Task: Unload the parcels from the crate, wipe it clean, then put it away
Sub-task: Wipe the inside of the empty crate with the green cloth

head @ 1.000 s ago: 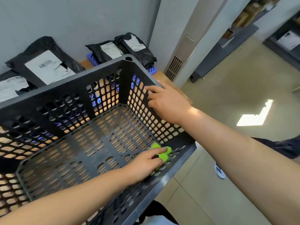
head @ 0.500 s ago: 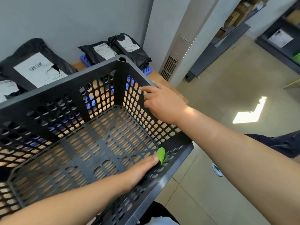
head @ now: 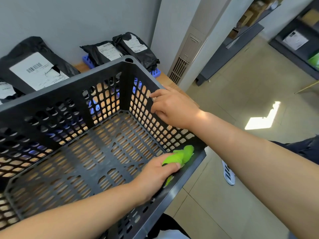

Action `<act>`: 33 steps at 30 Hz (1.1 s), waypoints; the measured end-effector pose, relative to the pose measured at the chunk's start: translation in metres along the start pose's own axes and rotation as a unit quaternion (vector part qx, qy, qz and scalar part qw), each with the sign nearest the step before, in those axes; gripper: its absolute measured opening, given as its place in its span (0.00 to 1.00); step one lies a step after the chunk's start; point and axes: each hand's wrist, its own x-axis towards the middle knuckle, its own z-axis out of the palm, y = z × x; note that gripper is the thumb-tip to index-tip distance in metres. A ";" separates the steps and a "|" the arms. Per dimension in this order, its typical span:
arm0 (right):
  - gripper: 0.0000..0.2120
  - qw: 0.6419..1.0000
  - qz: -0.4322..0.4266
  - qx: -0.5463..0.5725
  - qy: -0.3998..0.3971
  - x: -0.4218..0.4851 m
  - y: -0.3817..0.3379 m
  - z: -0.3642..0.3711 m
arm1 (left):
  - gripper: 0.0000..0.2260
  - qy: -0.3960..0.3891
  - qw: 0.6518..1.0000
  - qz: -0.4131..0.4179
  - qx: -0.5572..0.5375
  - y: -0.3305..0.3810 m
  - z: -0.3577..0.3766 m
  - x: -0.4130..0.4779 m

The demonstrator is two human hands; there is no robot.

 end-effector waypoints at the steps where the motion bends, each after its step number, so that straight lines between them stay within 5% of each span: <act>1: 0.10 1.000 0.003 0.015 0.007 0.000 0.000 0.001 | 0.14 -0.012 1.000 0.025 0.006 0.005 0.003 -0.001; 7: 0.12 0.998 0.017 0.053 0.015 0.001 0.001 0.002 | 0.20 -0.085 0.995 0.060 0.004 0.010 0.007 0.007; 15: 0.13 0.999 0.028 0.031 -0.015 0.002 0.001 0.002 | 0.13 -0.034 0.996 -0.081 0.022 -0.063 -0.024 0.046; 20: 0.14 0.999 0.032 0.023 -0.017 0.002 0.001 0.003 | 0.18 -0.011 0.988 -0.136 0.071 -0.082 -0.038 0.057; 24: 0.15 0.999 0.032 0.013 -0.020 0.002 0.000 0.002 | 0.11 -0.006 0.989 -0.146 0.036 -0.075 -0.034 0.052; 33: 0.16 0.999 0.032 0.002 -0.022 0.001 -0.001 0.002 | 0.14 -0.053 0.995 -0.077 -0.043 -0.025 -0.023 0.010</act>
